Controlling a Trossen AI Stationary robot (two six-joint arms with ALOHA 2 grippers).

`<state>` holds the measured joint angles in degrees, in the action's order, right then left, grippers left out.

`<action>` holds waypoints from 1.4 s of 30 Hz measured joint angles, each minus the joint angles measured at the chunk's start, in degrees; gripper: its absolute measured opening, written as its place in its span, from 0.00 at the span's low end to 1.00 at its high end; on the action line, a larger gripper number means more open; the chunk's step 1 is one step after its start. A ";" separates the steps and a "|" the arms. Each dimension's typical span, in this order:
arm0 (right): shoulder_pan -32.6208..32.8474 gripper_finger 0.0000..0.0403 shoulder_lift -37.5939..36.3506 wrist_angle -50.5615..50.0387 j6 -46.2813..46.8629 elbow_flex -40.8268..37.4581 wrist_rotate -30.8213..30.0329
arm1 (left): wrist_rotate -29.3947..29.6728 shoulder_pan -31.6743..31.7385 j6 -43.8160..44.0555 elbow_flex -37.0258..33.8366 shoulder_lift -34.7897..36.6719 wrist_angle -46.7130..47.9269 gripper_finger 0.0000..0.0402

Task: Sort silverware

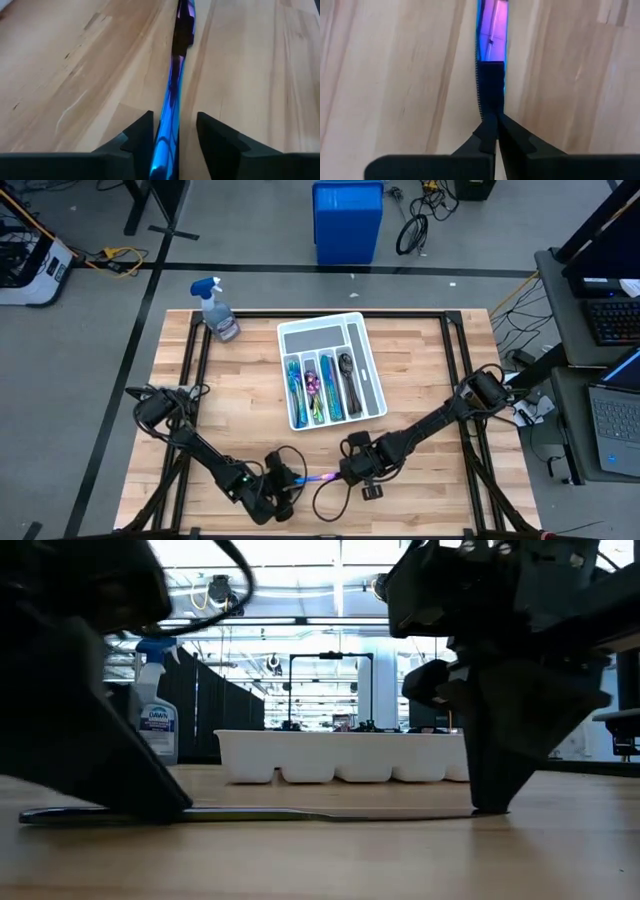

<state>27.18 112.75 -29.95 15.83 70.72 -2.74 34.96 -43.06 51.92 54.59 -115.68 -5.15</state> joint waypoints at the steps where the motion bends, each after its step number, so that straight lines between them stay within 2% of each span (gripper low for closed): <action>1: -0.18 0.00 0.00 0.02 -0.08 0.00 -0.04 | -1.34 0.62 0.01 0.07 -0.02 0.27 0.28; 7: -1.46 0.00 0.00 0.00 -0.26 0.00 -0.23 | -5.60 2.96 -0.34 0.22 0.19 2.82 0.15; 20: -2.14 0.00 -0.63 -0.08 -0.28 -0.09 -0.28 | -6.54 3.81 -1.48 0.22 0.22 2.64 0.20; 30: -2.14 0.00 -1.88 0.68 -0.19 -0.22 -0.26 | -7.48 4.71 -1.95 0.22 0.30 3.35 0.09; 39: -2.14 0.00 -1.99 2.63 -0.46 -0.15 -0.28 | -7.41 4.80 -2.98 0.22 0.30 3.33 0.08; 42: -2.10 0.02 -1.99 5.38 -3.62 -0.15 -0.46 | -7.37 4.80 -3.28 0.51 0.30 3.48 0.08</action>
<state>25.08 110.76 -24.57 12.22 70.57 -3.20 27.59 -38.26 48.64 55.10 -115.37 -1.67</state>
